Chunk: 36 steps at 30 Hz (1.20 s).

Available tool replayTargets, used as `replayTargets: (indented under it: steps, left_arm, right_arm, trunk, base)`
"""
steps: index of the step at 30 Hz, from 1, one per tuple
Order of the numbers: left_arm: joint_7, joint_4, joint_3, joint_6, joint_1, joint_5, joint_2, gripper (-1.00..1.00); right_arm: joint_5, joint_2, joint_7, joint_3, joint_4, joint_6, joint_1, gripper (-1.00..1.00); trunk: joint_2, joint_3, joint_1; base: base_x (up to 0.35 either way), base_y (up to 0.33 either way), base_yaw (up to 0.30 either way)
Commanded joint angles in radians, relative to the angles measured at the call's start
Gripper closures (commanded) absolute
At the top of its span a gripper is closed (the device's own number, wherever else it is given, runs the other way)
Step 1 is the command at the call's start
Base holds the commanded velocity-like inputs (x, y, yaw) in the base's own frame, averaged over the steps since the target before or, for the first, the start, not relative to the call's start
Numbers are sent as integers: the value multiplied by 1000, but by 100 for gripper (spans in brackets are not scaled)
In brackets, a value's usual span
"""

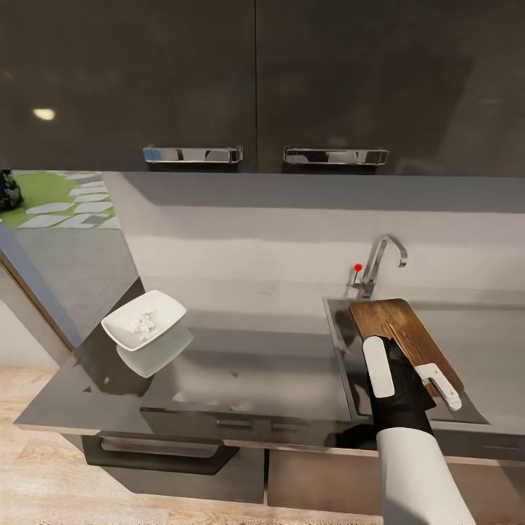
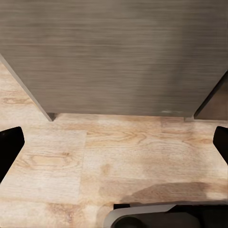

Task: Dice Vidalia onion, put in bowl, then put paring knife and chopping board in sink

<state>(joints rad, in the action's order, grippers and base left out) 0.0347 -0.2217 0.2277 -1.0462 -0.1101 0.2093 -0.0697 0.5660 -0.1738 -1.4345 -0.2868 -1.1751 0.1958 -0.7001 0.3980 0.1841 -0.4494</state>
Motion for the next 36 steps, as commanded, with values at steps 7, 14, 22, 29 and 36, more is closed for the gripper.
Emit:
replayTargets:
  steps: [7, 14, 22, 29, 36]
  left_arm:
    - [4, -2, 9, -1, 0, 7, -1, -100]
    - [4, -2, 9, -1, 0, 7, -1, -100]
    - [4, -2, 9, -1, 0, 7, -1, -100]
    - [4, -2, 9, -1, 0, 7, -1, -100]
    - [4, -1, 9, -1, 0, 7, -1, -100]
  right_arm:
    - [2, -1, -1, -2, -1, 10, -1, 100]
    - [2, -1, -1, -1, -1, 10, -1, 100]
    - [1, -1, -1, 0, -1, 10, -1, 100]
    - [0, -1, -1, -1, 0, 10, -1, 100]
    - [-2, -1, 1, -2, 0, 10, -1, 100]
  trunk:
    - [2, 13, -1]
    - [2, 24, -1]
    - [2, 37, -1]
    - [2, 48, -1]
    - [2, 59, -1]
  base:
    - [0, 0, 0]
    - [0, 0, 0]
    - [47, -13, 0]
    - [260, -71, 0]
    - [89, -13, 0]
